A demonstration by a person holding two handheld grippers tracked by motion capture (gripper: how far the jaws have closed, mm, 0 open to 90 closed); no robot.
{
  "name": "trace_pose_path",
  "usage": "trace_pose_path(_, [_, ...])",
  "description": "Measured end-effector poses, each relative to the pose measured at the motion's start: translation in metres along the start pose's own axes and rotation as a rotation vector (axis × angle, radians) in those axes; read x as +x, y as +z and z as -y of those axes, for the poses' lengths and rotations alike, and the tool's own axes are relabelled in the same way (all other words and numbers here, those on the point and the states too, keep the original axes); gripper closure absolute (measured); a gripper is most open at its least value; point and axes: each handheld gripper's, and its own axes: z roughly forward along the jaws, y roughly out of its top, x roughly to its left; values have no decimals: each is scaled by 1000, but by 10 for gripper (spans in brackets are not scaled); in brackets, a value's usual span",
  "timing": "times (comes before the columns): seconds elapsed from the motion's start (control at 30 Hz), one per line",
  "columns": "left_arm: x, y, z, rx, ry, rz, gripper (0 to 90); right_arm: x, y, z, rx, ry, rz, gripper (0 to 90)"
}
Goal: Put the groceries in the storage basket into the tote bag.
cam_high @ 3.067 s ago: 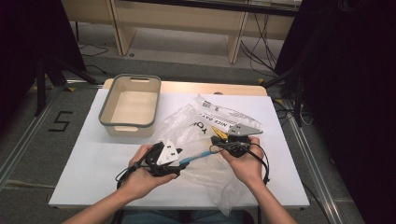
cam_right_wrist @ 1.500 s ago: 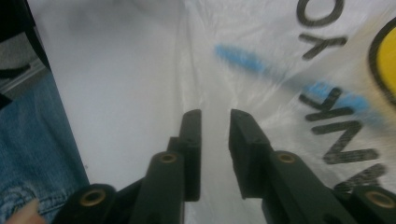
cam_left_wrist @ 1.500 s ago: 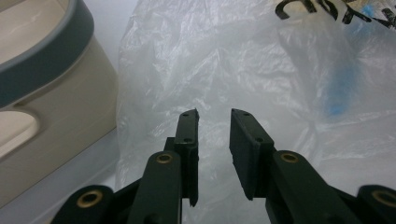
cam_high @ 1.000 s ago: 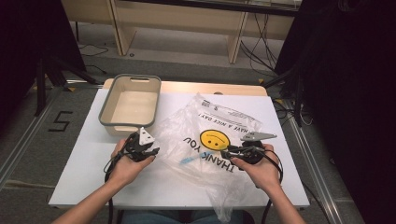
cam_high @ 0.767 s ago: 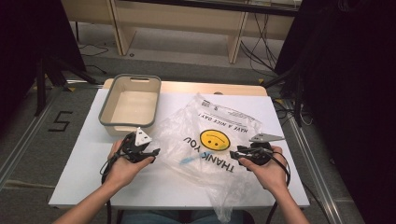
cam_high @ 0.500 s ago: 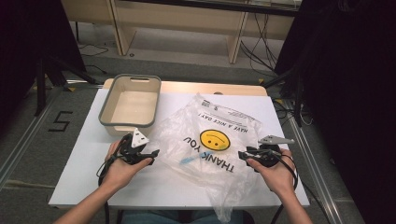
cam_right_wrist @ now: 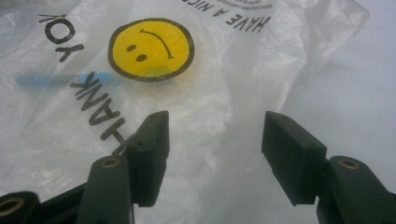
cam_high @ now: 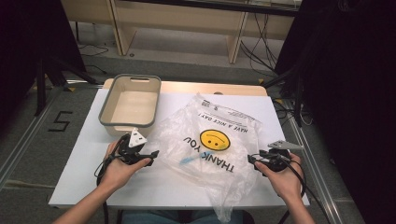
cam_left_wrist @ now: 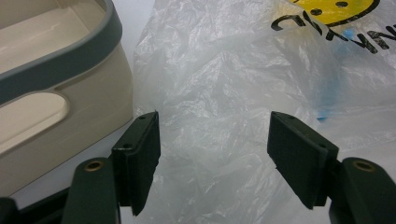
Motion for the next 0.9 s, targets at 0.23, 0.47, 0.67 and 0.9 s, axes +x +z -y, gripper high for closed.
trace_pose_path(0.23, [1, 1, 0, -2, -3, -2, 341, -7, -1, 9, 6, 28, 20, 395])
trace_pose_path(0.47, [1, 0, 0, -5, -2, -5, 343, -10, -4, 14, 5, 46, 29, 385])
trace_pose_path(0.67, [1, 0, 1, -1, 0, -6, 347, -10, -5, 17, 9, 59, 30, 384])
trace_pose_path(0.9, [2, 1, 1, 3, 1, -9, 349, -11, -5, 18, 11, 59, 27, 384])
